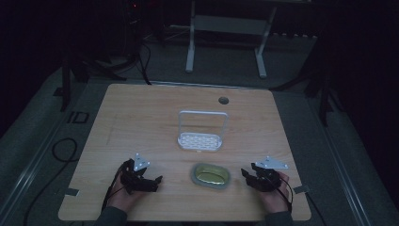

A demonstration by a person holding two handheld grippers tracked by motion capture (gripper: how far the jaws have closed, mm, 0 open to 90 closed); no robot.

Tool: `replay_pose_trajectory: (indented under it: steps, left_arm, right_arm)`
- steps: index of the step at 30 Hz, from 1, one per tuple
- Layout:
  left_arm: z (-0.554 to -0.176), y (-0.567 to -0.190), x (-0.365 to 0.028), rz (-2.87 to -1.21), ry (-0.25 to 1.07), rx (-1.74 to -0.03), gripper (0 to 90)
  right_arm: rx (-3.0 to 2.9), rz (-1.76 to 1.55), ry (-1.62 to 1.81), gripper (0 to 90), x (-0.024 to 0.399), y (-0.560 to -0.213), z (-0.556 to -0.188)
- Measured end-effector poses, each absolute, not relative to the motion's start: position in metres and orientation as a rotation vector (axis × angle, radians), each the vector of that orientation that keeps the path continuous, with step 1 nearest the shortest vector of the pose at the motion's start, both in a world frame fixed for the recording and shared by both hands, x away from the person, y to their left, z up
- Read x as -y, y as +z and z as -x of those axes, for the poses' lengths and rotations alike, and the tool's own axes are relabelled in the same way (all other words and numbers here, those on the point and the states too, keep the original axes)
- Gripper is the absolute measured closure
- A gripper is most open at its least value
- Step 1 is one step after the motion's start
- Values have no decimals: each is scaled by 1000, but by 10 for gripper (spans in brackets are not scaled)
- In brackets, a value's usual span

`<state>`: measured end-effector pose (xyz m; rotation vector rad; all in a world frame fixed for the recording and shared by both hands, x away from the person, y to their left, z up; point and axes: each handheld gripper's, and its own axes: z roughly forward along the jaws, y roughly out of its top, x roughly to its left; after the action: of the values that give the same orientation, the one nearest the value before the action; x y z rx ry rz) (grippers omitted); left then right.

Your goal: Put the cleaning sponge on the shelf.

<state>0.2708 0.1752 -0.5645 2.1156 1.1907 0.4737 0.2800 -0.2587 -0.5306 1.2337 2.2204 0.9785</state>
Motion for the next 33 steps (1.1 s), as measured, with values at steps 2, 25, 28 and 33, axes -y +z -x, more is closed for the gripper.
replay_pose_trajectory:
  steps: [2,25,28,33]
  left_arm:
    - [-271,-564,-175,-2116,474,-1191,29]
    - [-271,-564,-175,-2116,474,-1192,29]
    - [-271,-564,-175,-2116,474,-1192,29]
    - [-271,-564,-175,-2115,474,-1193,29]
  right_arm:
    - [-2227,-1215,960,491,258,-526,-278]
    - [-2359,-1044,877,606,243,-475,-287]
    - [-2381,-1026,889,603,242,-471,-290]
    - [-2424,-978,875,603,236,-464,-292]
